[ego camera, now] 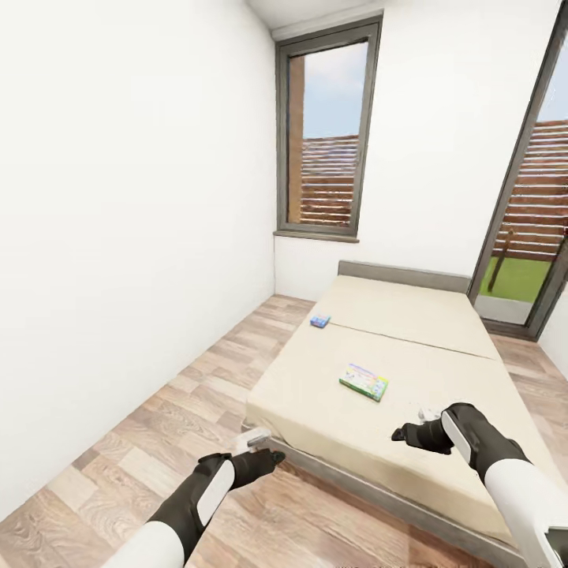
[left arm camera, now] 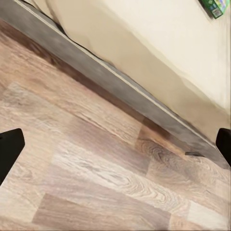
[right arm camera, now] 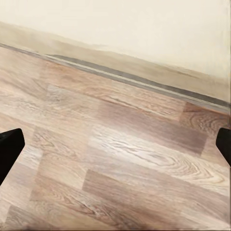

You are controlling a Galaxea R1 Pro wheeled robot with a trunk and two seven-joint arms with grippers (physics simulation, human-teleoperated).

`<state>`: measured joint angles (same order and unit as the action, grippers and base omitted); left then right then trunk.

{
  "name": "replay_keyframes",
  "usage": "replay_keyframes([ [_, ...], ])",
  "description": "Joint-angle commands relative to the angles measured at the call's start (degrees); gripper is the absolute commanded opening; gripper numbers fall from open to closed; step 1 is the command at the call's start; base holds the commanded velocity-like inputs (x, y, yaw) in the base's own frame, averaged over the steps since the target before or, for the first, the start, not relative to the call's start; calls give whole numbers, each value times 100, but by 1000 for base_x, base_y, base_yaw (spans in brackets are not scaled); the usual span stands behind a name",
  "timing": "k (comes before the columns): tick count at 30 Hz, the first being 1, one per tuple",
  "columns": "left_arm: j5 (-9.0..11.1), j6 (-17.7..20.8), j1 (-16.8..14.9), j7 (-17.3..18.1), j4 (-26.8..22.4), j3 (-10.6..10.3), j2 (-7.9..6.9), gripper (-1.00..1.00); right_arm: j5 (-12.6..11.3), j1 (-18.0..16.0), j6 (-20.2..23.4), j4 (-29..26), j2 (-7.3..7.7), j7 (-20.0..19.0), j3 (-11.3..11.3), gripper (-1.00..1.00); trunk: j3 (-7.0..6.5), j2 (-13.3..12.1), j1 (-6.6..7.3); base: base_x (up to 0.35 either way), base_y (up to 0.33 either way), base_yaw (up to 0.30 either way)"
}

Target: Put all the toys in the child's room - the three board games (two on the bed and one on the table), the two jigsaw puzzles on the table, and the tennis ball on the table - inside the toy box on the table in the child's room.

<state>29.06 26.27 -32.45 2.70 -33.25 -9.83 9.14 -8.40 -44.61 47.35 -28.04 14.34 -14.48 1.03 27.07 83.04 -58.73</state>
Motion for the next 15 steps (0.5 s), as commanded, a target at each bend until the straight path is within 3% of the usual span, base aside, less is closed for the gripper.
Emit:
replay_keyframes([
  [1, 11, 23, -3, 5, -6, -4, -1, 100, -24, -3, 30, -4, 1, 1, 11, 100, 8, 4, 0, 29, 21, -281],
  [6, 3, 57, -5, 96, -112, 149, -62, 100, -24, -98, 35, 172, 36, 11, 11, 100, 22, 4, 0, 17, 12, -273],
  [7, 5, 131, -54, 127, -273, 451, -197, 100, -27, -187, 36, 324, 85, 39, 15, 100, 26, 4, 0, 6, 4, -256],
  [9, 8, 276, -78, 141, -464, 677, -281, 100, -28, -290, 40, 430, 117, 99, 17, 100, 35, 4, 0, 4, 3, -253],
  [15, 5, 599, -3, 160, -914, 1042, -378, 100, -38, -555, 50, 636, 153, 227, 17, 100, 63, 4, 0, 12, 2, -240],
])
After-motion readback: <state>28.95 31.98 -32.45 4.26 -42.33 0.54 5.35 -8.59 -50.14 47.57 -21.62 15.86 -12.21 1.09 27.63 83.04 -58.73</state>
